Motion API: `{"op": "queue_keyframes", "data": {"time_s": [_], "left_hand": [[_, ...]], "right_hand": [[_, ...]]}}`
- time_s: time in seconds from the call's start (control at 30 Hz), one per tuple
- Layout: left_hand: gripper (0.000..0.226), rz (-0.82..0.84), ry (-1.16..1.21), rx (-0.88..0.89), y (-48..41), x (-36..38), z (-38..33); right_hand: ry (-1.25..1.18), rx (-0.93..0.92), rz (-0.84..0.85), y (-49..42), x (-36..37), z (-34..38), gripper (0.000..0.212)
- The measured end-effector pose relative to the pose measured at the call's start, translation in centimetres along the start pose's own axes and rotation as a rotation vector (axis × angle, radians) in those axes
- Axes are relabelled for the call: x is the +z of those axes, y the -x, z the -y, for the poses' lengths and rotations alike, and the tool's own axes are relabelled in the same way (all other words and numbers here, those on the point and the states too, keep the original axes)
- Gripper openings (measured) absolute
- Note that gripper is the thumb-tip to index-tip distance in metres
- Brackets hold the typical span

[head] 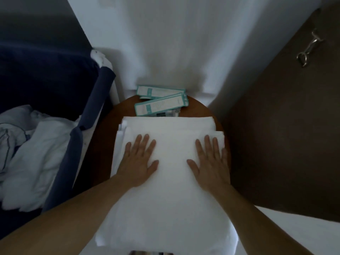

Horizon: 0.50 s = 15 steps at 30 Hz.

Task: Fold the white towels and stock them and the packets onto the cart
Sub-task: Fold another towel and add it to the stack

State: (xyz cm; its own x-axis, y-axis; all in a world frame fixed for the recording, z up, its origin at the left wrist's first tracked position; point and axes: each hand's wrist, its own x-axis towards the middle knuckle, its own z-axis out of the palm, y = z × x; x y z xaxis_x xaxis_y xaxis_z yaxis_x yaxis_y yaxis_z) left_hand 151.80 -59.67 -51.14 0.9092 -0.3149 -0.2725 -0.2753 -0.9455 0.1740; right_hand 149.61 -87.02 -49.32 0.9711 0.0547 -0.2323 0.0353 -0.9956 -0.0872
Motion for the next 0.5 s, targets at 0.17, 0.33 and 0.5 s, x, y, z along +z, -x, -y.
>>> {"op": "queue_keyframes", "data": {"time_s": [0.17, 0.33, 0.5], "left_hand": [[0.076, -0.036, -0.036, -0.098, -0.3, 1.8, 1.5], [0.079, -0.014, 0.018, -0.172, 2.0, 1.1, -0.3], [0.086, 0.057, 0.028, -0.179, 8.9, 2.3, -1.8]], "right_hand": [[-0.002, -0.003, 0.016, -0.3, 2.6, -1.7, 0.076], [0.003, 0.015, 0.013, 1.2, 0.9, -1.3, 0.076], [0.047, 0.061, 0.127, 7.1, -0.4, -0.8, 0.080]]}}
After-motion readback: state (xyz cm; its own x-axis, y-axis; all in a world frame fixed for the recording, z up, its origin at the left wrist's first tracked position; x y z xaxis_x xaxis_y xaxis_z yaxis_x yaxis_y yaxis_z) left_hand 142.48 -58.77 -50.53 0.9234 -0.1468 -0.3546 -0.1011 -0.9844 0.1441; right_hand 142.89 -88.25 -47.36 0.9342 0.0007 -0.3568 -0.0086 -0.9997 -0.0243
